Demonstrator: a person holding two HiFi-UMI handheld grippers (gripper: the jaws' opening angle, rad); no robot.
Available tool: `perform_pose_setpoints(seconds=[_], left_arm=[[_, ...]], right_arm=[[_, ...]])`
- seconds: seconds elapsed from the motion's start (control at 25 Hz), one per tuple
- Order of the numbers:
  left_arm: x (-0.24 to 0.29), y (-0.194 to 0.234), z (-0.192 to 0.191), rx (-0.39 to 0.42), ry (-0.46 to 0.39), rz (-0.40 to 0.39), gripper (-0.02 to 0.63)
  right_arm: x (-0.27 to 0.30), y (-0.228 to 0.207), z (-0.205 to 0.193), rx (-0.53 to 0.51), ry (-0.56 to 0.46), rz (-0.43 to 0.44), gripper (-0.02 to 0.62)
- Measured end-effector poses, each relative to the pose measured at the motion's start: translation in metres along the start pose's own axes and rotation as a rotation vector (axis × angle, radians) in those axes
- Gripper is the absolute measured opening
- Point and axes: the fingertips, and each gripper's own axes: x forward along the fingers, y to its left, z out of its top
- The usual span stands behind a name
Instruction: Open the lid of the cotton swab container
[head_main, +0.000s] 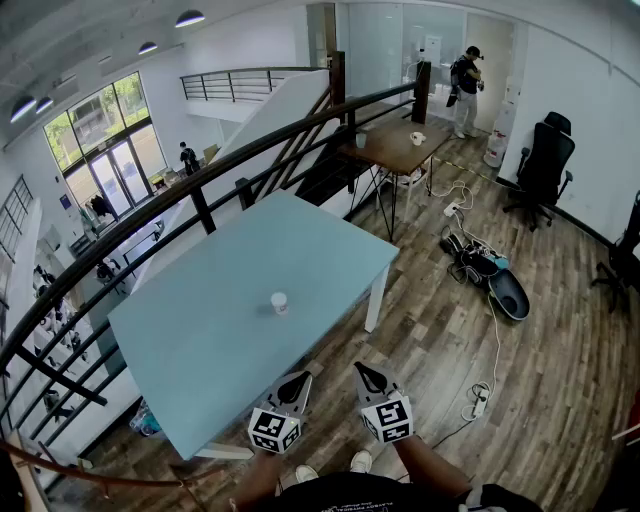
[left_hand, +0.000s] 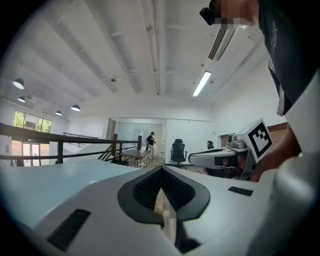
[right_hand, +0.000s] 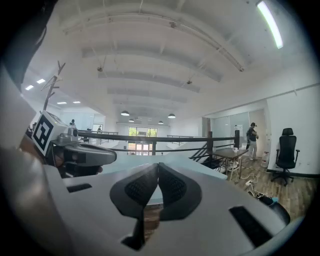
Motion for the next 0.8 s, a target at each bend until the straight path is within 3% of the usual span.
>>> perform_pose_setpoints(seconds=[0.36, 0.8], left_arm=[[-0.029, 0.027, -0.004, -0.013, -0.010, 0.000, 0.012], [-0.065, 0.051, 0.003, -0.021, -0.026, -0.005, 0.012]], right_arm=[[0.017, 0.040, 0.004, -0.018, 0.012, 0.007, 0.020], [0.028, 0.087, 0.009, 0.033, 0.026, 0.075, 0.021]])
